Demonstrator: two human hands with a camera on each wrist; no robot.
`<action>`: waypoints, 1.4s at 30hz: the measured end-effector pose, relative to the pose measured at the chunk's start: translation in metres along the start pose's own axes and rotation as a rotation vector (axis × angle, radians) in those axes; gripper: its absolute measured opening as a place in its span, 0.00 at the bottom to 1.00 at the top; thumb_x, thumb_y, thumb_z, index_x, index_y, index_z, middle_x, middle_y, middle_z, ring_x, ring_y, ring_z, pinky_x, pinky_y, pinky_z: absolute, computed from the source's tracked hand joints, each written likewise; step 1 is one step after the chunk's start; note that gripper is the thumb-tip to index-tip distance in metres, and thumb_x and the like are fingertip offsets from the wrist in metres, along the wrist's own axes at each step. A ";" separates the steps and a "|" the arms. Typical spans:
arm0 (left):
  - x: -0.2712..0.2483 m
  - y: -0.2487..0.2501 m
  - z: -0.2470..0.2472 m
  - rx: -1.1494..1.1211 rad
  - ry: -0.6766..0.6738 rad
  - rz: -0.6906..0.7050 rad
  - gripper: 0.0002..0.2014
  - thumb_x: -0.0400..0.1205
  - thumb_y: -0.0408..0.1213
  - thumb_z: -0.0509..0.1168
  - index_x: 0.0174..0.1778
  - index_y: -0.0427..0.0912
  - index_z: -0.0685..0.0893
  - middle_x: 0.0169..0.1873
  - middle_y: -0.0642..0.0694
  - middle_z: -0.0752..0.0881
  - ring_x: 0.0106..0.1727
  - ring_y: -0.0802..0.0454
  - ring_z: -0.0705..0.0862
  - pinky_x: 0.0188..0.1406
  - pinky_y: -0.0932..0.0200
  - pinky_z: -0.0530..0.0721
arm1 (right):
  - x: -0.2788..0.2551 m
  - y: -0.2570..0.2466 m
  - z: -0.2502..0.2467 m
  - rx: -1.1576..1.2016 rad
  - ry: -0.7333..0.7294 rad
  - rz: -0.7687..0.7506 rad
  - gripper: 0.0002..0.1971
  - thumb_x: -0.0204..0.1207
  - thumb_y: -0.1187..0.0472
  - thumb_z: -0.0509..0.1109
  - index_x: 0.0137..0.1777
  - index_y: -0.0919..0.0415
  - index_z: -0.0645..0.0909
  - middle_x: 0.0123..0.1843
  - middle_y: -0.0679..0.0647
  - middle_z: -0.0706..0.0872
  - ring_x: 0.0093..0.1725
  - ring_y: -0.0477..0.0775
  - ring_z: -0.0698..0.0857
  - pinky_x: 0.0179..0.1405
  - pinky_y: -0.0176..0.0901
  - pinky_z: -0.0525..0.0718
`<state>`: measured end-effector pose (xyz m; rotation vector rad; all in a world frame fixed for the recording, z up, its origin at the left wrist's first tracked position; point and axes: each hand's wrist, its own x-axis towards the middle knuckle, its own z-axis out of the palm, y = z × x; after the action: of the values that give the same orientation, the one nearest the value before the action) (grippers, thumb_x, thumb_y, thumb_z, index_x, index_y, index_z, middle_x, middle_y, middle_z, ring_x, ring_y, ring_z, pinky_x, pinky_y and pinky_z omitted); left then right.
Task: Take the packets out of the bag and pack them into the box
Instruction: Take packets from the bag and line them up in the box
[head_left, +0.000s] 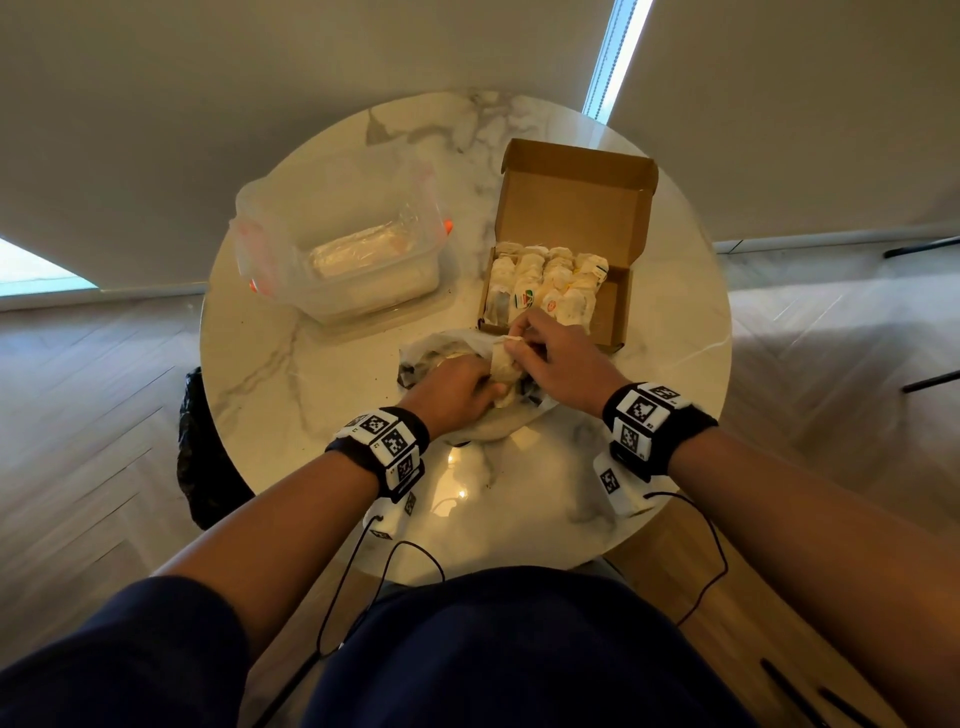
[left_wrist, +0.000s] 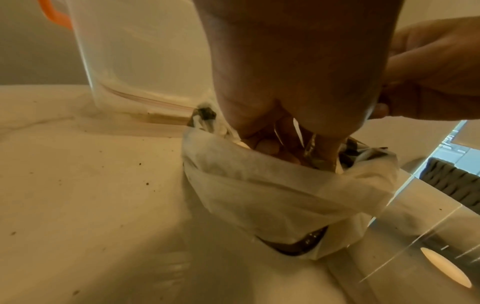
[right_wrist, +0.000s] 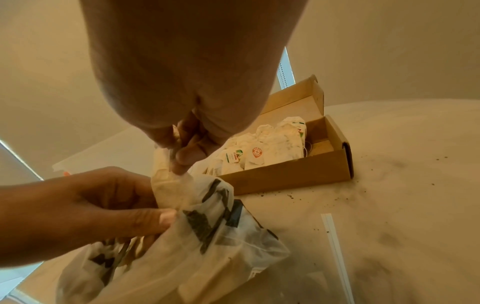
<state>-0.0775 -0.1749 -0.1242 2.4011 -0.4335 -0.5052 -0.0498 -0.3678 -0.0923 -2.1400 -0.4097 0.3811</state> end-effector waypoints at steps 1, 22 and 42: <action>-0.001 -0.001 -0.001 0.017 -0.007 0.014 0.07 0.84 0.41 0.67 0.46 0.41 0.86 0.38 0.52 0.82 0.41 0.51 0.81 0.35 0.69 0.65 | 0.001 0.001 -0.002 -0.001 0.021 0.004 0.05 0.86 0.54 0.66 0.56 0.54 0.77 0.41 0.52 0.89 0.37 0.46 0.86 0.37 0.38 0.84; -0.019 -0.004 -0.037 -0.096 0.140 0.004 0.15 0.85 0.46 0.68 0.63 0.47 0.76 0.43 0.54 0.89 0.40 0.60 0.85 0.39 0.69 0.81 | 0.005 -0.002 -0.002 -0.043 -0.154 -0.013 0.09 0.87 0.59 0.64 0.61 0.55 0.84 0.46 0.49 0.89 0.43 0.46 0.87 0.45 0.39 0.86; 0.002 0.001 -0.038 0.046 0.109 0.116 0.11 0.86 0.47 0.65 0.52 0.44 0.87 0.42 0.50 0.87 0.41 0.54 0.81 0.41 0.59 0.79 | 0.001 0.000 -0.009 -0.105 -0.049 -0.089 0.06 0.82 0.58 0.72 0.54 0.57 0.87 0.44 0.49 0.88 0.43 0.45 0.84 0.40 0.29 0.77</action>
<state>-0.0585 -0.1569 -0.0966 2.4173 -0.5377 -0.3143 -0.0452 -0.3741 -0.0869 -2.2086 -0.5622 0.3695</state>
